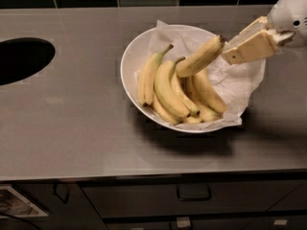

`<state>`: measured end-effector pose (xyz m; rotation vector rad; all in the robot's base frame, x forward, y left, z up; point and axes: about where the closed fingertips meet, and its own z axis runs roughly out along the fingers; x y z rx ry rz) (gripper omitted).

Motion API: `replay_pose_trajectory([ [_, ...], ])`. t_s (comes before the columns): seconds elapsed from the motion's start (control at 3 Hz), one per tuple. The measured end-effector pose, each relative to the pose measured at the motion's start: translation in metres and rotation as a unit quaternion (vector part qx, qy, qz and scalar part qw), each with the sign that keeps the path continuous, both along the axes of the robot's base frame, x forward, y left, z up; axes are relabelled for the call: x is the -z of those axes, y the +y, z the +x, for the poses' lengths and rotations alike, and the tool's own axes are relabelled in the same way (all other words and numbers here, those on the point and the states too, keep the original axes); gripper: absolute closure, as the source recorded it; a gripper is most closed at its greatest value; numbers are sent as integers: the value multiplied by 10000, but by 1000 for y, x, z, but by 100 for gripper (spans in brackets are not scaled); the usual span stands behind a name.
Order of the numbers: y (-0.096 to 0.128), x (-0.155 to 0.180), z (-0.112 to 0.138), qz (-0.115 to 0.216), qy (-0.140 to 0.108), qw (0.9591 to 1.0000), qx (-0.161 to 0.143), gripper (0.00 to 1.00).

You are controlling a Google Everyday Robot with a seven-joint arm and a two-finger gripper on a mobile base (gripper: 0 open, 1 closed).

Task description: Pick banana from white bowl

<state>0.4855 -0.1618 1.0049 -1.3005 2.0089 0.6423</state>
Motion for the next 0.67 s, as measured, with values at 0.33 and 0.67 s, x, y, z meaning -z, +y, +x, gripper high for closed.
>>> replay_pose_trajectory([
  [0.33, 0, 0, 0, 0, 0, 10000, 0, 97],
  [0.67, 0, 0, 0, 0, 0, 10000, 0, 78],
])
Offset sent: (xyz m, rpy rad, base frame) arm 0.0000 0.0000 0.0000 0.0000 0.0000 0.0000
